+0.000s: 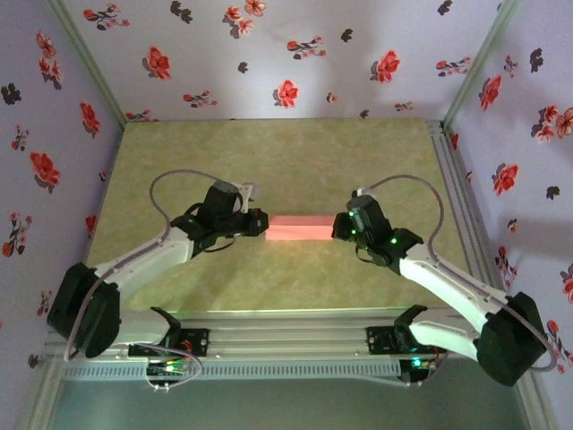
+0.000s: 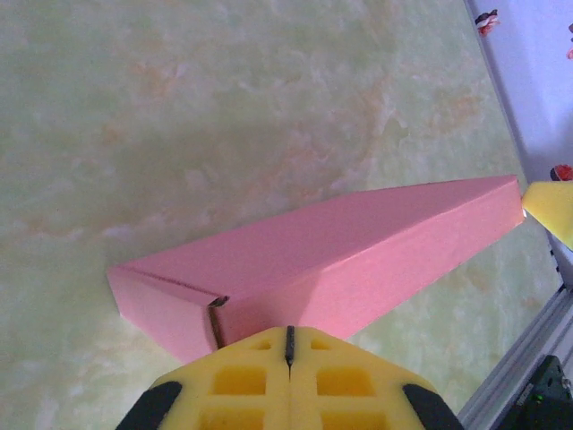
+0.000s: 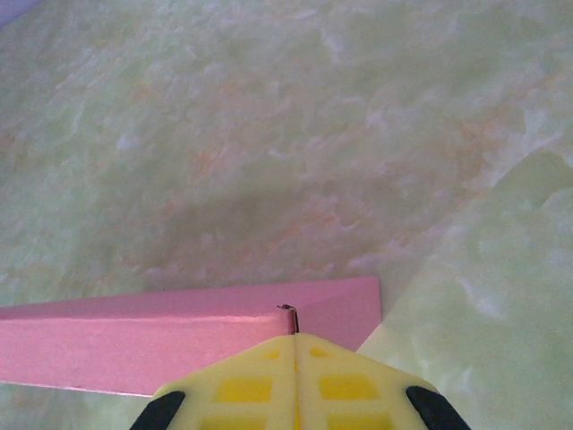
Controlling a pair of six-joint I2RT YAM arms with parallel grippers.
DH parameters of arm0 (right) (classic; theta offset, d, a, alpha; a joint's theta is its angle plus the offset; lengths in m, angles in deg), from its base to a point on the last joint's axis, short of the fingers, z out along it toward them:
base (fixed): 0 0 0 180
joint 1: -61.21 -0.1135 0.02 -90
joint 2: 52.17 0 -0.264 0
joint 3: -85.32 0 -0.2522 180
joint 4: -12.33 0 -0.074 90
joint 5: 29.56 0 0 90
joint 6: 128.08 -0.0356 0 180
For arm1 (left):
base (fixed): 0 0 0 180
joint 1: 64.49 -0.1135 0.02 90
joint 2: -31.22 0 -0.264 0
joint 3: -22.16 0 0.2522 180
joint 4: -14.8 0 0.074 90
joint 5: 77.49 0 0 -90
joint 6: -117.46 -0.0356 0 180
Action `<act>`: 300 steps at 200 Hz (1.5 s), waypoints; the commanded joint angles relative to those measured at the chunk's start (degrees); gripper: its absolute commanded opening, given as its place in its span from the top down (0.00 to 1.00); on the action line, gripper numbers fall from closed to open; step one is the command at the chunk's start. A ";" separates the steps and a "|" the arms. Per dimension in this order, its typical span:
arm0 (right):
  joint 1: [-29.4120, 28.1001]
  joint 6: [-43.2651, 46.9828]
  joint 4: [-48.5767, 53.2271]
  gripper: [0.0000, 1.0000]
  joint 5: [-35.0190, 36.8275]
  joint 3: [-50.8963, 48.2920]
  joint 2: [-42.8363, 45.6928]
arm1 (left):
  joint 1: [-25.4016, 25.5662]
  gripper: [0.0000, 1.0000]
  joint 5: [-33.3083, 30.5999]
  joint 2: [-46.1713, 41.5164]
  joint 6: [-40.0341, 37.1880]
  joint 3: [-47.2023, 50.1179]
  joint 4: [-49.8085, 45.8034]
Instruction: Fold the paper box
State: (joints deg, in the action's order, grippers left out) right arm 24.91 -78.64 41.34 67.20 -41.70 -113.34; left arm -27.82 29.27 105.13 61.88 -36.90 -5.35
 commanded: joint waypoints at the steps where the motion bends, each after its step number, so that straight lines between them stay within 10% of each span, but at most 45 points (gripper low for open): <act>1: -0.02 -1.73 6.43 0.91 -0.79 -3.40 1.71 | 0.70 1.00 -2.32 -2.62 3.03 4.00 -3.26; 49: -0.70 -2.87 8.23 0.88 -0.90 -4.92 10.05 | 2.09 1.00 -3.21 -7.22 5.30 6.80 -3.52; 98: 1.83 3.98 12.32 0.55 1.63 0.39 11.05 | -0.56 0.95 -5.63 -9.75 1.25 1.42 -8.80; 140: 10.62 11.70 5.78 0.03 4.87 1.38 8.97 | -8.79 0.01 -12.69 -8.62 -7.17 0.26 -3.86; 196: 18.17 26.72 -15.39 0.01 25.94 -4.39 3.31 | -19.40 0.00 -31.74 -8.56 -24.05 5.37 8.24; 272: 29.61 40.72 -61.57 0.01 16.70 -21.04 -15.92 | -29.01 0.01 -33.40 3.22 -37.15 23.29 48.07; 300: 31.63 39.20 -60.80 0.01 5.26 -18.81 -19.17 | -31.00 0.01 -30.33 10.28 -38.25 24.13 56.66</act>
State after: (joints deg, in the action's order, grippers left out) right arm 55.03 -41.61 -6.27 81.47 -61.52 -130.10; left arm -56.80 -2.53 112.21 27.74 -12.81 35.76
